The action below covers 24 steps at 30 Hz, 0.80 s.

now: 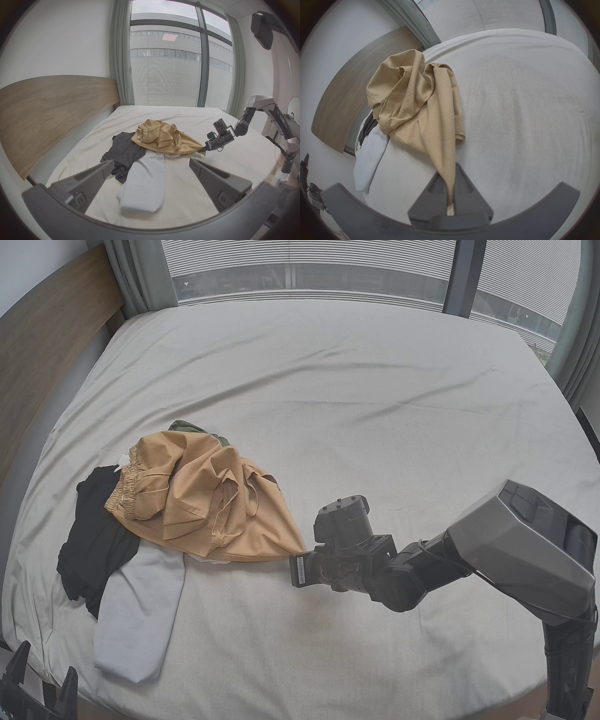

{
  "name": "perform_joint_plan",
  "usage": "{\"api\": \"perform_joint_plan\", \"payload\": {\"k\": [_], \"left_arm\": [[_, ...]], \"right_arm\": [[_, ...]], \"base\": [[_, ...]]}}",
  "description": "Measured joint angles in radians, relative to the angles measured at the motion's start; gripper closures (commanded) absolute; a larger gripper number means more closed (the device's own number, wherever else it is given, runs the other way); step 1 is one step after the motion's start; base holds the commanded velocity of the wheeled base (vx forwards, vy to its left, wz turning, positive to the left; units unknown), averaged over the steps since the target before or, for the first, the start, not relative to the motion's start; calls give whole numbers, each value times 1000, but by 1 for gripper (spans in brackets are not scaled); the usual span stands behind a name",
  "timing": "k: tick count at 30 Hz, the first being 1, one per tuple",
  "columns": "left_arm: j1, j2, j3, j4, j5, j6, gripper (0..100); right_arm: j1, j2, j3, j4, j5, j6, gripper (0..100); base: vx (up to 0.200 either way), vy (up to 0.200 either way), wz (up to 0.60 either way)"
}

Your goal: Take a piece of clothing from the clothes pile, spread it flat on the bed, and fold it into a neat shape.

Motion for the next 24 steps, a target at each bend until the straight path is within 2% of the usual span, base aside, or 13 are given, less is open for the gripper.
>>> {"api": "perform_joint_plan", "payload": {"k": [24], "left_arm": [[0,0,0,0,0,0,0]], "right_arm": [[56,-102,377,-204,0,-3,100]], "base": [[0,0,0]]}}
